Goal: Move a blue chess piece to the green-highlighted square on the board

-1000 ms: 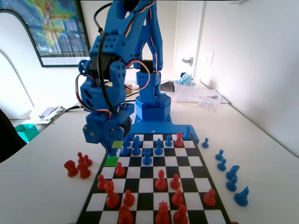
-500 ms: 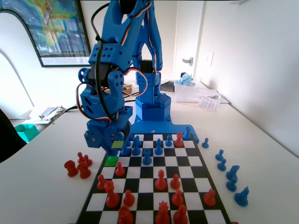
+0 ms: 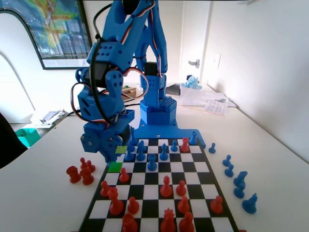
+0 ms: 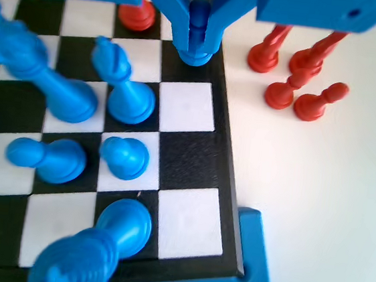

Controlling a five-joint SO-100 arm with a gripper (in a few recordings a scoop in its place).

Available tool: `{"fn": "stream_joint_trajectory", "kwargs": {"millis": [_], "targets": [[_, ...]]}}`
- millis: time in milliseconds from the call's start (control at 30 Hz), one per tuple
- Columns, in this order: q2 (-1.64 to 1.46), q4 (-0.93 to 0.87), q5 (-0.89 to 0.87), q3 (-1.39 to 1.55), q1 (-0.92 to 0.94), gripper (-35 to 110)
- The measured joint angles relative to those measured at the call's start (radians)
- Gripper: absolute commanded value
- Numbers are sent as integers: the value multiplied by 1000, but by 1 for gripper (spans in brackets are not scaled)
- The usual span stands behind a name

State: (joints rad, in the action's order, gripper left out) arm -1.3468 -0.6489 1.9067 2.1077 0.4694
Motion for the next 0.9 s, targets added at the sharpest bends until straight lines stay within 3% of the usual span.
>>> {"fn": "stream_joint_trajectory", "kwargs": {"millis": [900], "targets": [[2,100,-20,46,-17,9]]}}
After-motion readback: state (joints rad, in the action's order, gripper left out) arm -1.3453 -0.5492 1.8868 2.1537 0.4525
